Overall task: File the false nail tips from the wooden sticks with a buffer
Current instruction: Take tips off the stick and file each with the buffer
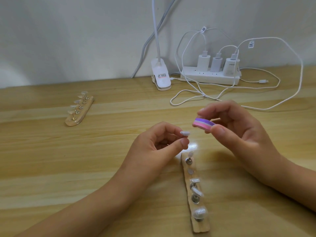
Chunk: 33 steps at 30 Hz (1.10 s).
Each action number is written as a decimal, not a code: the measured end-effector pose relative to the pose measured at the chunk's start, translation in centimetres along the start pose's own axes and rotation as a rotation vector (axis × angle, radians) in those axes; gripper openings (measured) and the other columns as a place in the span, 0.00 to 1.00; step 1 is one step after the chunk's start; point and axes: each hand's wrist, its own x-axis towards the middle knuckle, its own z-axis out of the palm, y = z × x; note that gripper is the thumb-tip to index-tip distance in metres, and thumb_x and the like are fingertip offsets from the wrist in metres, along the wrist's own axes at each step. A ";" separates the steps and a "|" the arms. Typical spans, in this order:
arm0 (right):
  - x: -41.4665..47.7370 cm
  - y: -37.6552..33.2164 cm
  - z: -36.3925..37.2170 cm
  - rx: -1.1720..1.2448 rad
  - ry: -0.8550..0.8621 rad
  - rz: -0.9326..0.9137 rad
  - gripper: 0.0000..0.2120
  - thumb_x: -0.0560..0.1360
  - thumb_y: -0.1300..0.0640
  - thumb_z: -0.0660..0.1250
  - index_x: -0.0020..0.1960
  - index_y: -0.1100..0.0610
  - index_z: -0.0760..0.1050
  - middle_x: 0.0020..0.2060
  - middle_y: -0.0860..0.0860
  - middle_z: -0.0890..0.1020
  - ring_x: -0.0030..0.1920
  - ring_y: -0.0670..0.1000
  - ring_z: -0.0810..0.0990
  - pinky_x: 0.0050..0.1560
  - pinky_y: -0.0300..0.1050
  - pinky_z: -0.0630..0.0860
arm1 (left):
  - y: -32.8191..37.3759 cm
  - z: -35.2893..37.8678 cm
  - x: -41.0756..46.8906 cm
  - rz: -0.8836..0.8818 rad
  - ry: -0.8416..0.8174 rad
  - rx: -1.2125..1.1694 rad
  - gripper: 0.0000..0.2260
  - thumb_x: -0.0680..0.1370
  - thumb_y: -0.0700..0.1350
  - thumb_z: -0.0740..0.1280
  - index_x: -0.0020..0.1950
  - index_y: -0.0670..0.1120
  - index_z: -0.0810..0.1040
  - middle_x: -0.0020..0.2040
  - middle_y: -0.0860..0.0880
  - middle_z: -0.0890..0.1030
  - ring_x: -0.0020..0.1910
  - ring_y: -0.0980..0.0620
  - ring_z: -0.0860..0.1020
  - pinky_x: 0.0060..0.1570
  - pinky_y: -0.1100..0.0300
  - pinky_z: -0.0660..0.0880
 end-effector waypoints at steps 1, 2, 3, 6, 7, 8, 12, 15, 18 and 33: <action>0.0 0.0 0.1 -0.002 -0.012 0.009 0.10 0.71 0.45 0.69 0.52 0.46 0.78 0.50 0.48 0.82 0.52 0.49 0.81 0.54 0.39 0.75 | 0.1 0.0 0.0 -0.002 0.002 -0.012 0.06 0.73 0.43 0.74 0.43 0.53 0.80 0.40 0.50 0.85 0.42 0.55 0.82 0.43 0.69 0.75; 0.0 0.0 0.1 -0.012 -0.036 0.037 0.11 0.71 0.45 0.69 0.52 0.46 0.78 0.50 0.48 0.82 0.51 0.48 0.81 0.54 0.39 0.75 | 0.1 0.0 0.0 -0.005 0.007 -0.021 0.06 0.73 0.42 0.74 0.43 0.52 0.79 0.40 0.50 0.86 0.42 0.55 0.82 0.43 0.69 0.75; 0.1 0.1 0.2 -0.024 -0.059 0.069 0.11 0.71 0.45 0.68 0.51 0.46 0.78 0.50 0.48 0.82 0.51 0.47 0.81 0.54 0.39 0.75 | 0.1 0.0 0.0 -0.008 0.010 -0.023 0.06 0.73 0.42 0.73 0.43 0.51 0.79 0.40 0.49 0.86 0.42 0.53 0.83 0.43 0.68 0.75; 0.0 0.2 0.2 -0.038 -0.058 0.091 0.11 0.72 0.45 0.67 0.52 0.47 0.79 0.51 0.49 0.83 0.52 0.47 0.81 0.56 0.41 0.75 | 0.2 0.0 -0.1 -0.010 0.010 0.003 0.05 0.73 0.41 0.73 0.41 0.50 0.78 0.40 0.49 0.86 0.44 0.49 0.83 0.45 0.64 0.75; 0.0 0.1 0.2 -0.046 -0.063 0.090 0.11 0.72 0.45 0.67 0.52 0.47 0.79 0.50 0.49 0.83 0.52 0.48 0.81 0.56 0.41 0.75 | 0.2 0.0 -0.1 -0.009 0.008 0.008 0.06 0.74 0.40 0.73 0.41 0.49 0.78 0.40 0.49 0.86 0.44 0.48 0.83 0.45 0.62 0.76; 0.0 0.1 0.2 -0.057 -0.080 0.098 0.11 0.72 0.45 0.67 0.52 0.48 0.79 0.50 0.48 0.83 0.52 0.48 0.81 0.56 0.41 0.75 | 0.3 0.0 -0.1 -0.009 0.006 0.009 0.06 0.74 0.40 0.73 0.40 0.49 0.78 0.40 0.48 0.86 0.45 0.47 0.83 0.46 0.60 0.76; 0.0 0.1 0.3 -0.084 -0.087 0.107 0.09 0.73 0.47 0.69 0.50 0.50 0.80 0.49 0.48 0.84 0.51 0.47 0.82 0.54 0.44 0.76 | 0.2 0.0 -0.2 -0.007 0.000 0.019 0.07 0.74 0.41 0.73 0.39 0.50 0.79 0.40 0.48 0.86 0.45 0.47 0.83 0.47 0.59 0.77; 0.0 -0.2 0.4 -0.116 -0.079 0.093 0.09 0.73 0.46 0.70 0.49 0.50 0.81 0.47 0.47 0.83 0.48 0.48 0.81 0.51 0.45 0.76 | 0.2 0.0 -0.2 -0.004 -0.002 0.037 0.06 0.73 0.42 0.74 0.39 0.50 0.79 0.40 0.49 0.86 0.44 0.48 0.83 0.46 0.59 0.77; 0.0 -0.2 0.4 -0.108 -0.067 0.119 0.09 0.73 0.45 0.73 0.49 0.49 0.80 0.46 0.48 0.84 0.47 0.51 0.80 0.51 0.49 0.76 | 0.1 0.1 -0.2 0.005 0.007 0.046 0.07 0.73 0.42 0.74 0.38 0.51 0.79 0.40 0.49 0.86 0.42 0.52 0.83 0.44 0.65 0.76; -0.2 -0.1 0.4 -0.117 -0.049 0.015 0.16 0.74 0.36 0.66 0.50 0.47 0.79 0.46 0.48 0.84 0.47 0.56 0.80 0.50 0.54 0.74 | -0.6 -0.1 -0.1 0.042 0.003 0.083 0.06 0.68 0.52 0.75 0.38 0.55 0.79 0.40 0.50 0.85 0.43 0.49 0.83 0.45 0.59 0.77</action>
